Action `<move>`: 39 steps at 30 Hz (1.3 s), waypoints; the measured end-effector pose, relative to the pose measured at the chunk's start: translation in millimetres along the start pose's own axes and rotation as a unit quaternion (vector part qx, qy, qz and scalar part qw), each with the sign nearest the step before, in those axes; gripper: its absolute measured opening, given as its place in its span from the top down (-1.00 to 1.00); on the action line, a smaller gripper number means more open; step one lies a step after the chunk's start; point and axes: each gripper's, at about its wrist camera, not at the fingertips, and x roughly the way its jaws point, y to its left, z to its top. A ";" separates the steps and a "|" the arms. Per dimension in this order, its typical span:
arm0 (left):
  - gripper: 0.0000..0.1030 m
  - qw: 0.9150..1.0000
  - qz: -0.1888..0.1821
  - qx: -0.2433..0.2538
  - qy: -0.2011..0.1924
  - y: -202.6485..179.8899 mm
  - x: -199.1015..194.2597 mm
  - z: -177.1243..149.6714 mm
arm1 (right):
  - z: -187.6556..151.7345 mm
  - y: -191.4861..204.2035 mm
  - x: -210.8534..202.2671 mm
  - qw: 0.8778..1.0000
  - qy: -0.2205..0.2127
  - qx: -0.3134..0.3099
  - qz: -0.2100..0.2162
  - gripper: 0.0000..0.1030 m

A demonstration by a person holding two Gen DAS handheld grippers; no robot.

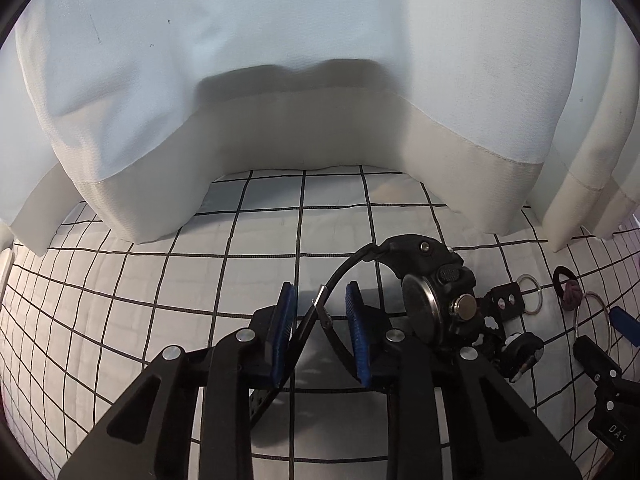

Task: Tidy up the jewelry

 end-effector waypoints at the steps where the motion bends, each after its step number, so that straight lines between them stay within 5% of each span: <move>1: 0.54 1.000 0.003 0.002 -0.003 -0.6 -1.3 -0.2 | -0.3 -0.2 -0.2 1.000 -0.001 0.001 0.000 -0.37; 39: 0.58 0.999 -0.031 -0.034 -0.015 24.1 -72.2 -11.4 | 7.0 -17.2 -60.1 0.999 -0.020 0.035 0.035 -0.37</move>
